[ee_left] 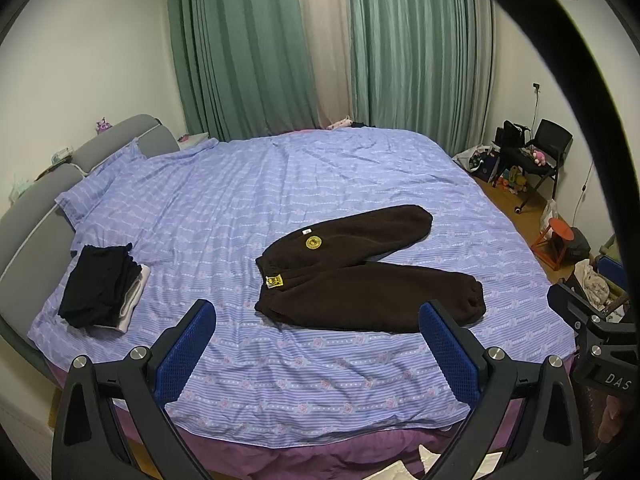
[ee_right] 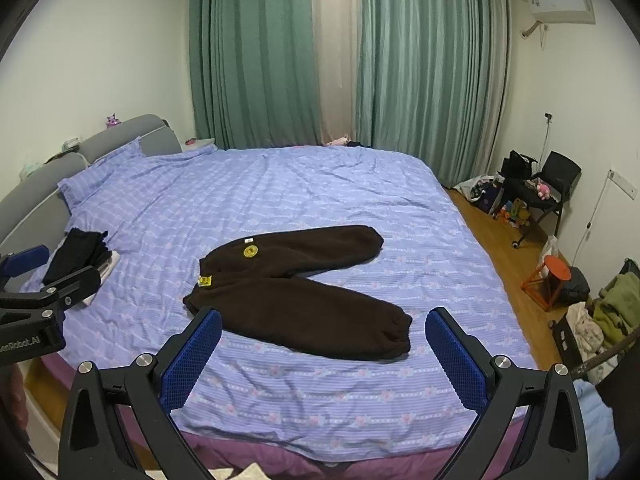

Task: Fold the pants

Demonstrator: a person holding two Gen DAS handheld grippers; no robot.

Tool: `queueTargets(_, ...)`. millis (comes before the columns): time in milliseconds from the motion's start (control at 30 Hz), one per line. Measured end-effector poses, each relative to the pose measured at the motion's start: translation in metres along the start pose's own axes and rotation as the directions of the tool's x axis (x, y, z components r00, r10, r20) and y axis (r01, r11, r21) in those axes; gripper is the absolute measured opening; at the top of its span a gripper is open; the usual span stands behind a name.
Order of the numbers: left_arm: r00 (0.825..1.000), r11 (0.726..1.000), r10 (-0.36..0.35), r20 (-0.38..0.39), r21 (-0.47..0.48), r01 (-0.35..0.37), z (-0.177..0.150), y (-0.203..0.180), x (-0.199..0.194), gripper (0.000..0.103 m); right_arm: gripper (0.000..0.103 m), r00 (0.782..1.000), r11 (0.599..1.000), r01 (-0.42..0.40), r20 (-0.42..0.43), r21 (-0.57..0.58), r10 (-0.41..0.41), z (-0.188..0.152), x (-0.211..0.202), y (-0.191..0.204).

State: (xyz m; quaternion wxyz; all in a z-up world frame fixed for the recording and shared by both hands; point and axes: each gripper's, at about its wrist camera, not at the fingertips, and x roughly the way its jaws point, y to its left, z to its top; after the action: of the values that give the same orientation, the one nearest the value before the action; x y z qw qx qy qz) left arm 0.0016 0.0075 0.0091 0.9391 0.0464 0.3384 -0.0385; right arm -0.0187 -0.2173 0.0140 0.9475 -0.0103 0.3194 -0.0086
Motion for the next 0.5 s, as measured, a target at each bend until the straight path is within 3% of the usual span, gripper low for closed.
queueTargets(500,1.000,1.000,-0.001,-0.008,-0.006,0.001,0.0030,0.0012,0.0011,0.103,0.103,1.000,1.000,-0.006,0.001,-0.005,0.006,-0.0015,-0.0003,0.0022)
